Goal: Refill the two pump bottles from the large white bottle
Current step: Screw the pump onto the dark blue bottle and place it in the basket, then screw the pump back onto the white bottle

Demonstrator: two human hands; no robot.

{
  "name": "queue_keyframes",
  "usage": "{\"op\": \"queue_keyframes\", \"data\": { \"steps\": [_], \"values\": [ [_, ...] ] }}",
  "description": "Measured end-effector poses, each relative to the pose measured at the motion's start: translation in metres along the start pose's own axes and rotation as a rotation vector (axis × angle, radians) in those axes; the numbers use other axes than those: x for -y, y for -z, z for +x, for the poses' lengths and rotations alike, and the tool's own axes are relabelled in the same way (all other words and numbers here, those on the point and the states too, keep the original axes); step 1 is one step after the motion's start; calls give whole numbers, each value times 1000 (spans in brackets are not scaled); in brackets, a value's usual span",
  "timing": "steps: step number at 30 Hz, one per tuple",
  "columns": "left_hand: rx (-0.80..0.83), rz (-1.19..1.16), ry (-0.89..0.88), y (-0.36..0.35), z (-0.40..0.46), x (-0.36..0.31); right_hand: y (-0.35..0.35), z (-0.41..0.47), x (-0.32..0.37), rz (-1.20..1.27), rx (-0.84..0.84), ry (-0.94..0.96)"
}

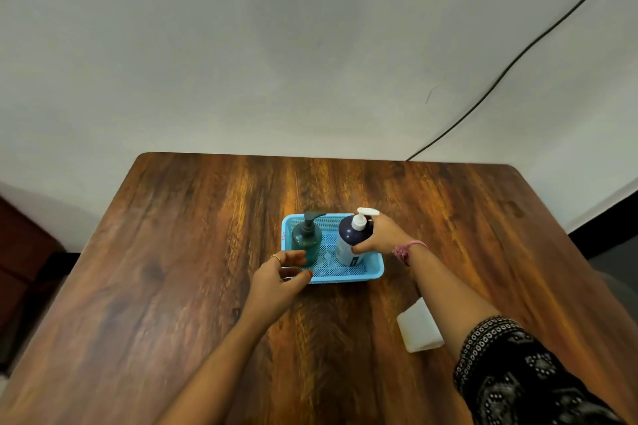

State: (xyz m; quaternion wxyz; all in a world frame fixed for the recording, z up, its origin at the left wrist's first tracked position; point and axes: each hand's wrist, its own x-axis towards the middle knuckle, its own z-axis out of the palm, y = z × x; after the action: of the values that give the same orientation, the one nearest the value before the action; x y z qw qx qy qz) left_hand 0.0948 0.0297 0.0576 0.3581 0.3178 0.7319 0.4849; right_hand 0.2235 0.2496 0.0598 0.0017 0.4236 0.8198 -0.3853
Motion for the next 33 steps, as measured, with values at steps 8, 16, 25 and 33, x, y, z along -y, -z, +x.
{"op": "queue_keyframes", "data": {
  "steps": [8,16,25,33],
  "values": [
    [25,-2,-2,6,4,2,-1,6,-8,7,43,8],
    [13,-4,-21,-11,2,1,27,-6,-16,-26,88,16],
    [51,14,-46,-59,-13,-11,84,-69,-51,-72,-34,62],
    [185,157,-142,-116,-30,-19,91,-121,-131,-93,-94,-8]
  ]
}}
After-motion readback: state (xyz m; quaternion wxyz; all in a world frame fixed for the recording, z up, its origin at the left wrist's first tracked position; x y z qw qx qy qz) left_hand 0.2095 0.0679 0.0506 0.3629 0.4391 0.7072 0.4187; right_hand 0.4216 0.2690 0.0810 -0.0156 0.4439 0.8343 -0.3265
